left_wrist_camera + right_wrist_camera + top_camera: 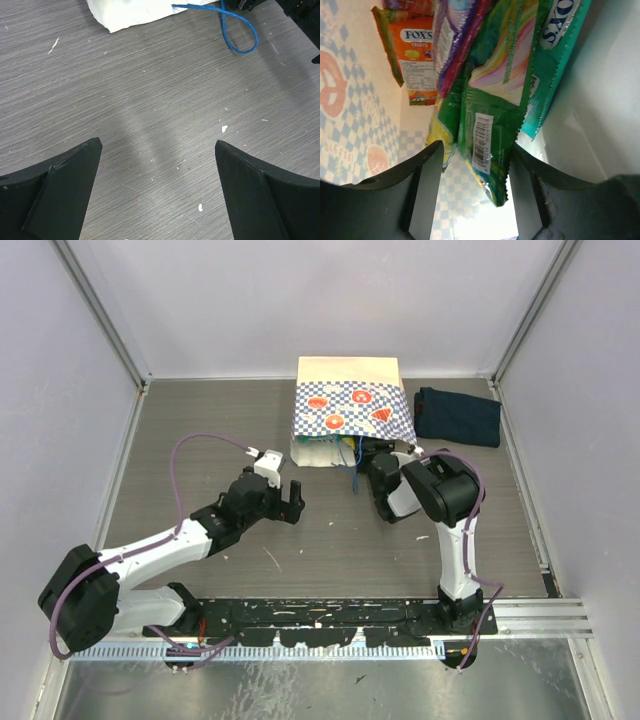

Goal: Take the snacks out of the paper bag
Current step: Pick up the snack from the paper bag.

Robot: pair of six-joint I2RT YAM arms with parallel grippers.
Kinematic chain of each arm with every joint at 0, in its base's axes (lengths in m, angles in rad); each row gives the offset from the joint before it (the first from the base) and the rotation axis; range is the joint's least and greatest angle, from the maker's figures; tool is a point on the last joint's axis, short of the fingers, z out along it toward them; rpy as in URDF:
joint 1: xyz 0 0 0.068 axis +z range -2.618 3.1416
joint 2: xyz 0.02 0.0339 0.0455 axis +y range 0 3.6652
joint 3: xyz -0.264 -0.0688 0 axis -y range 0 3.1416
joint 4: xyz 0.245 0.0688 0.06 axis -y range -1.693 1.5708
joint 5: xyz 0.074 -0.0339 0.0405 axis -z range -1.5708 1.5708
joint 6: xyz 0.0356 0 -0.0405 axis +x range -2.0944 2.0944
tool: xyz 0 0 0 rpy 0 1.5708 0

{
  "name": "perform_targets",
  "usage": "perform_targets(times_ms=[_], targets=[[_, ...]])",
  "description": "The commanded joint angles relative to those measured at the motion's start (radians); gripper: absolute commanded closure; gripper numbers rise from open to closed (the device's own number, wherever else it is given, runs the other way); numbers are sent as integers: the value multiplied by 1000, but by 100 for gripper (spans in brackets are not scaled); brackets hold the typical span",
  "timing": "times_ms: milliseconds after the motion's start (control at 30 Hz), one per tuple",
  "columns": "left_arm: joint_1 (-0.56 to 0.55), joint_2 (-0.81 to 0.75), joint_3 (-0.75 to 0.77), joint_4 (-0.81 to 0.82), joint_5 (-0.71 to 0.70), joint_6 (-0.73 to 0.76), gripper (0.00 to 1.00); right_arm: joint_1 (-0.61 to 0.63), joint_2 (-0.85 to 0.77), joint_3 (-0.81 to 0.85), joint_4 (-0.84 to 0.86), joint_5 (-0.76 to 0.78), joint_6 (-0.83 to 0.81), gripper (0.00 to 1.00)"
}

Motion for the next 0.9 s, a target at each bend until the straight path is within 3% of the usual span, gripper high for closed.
perform_targets(times_ms=[0,67,167,233,467,667,867], targets=[[2,-24,6,-5,-37,20,2,-9,22,64,-22,27,24,45],[4,-28,5,-7,-43,21,2,-8,17,66,-27,13,12,57],[6,-33,11,-16,-52,29,2,-9,-15,48,-42,-16,-11,86],[12,-39,17,-21,-58,31,2,-9,-57,26,-76,-50,-27,97],[34,0,55,-46,-96,48,2,-9,-317,-108,-317,-226,-89,99],[62,3,85,-73,-100,46,2,-9,-535,-77,-760,-484,-318,99],[125,-8,237,-257,-87,21,2,10,-716,44,-1305,-515,-620,99]])
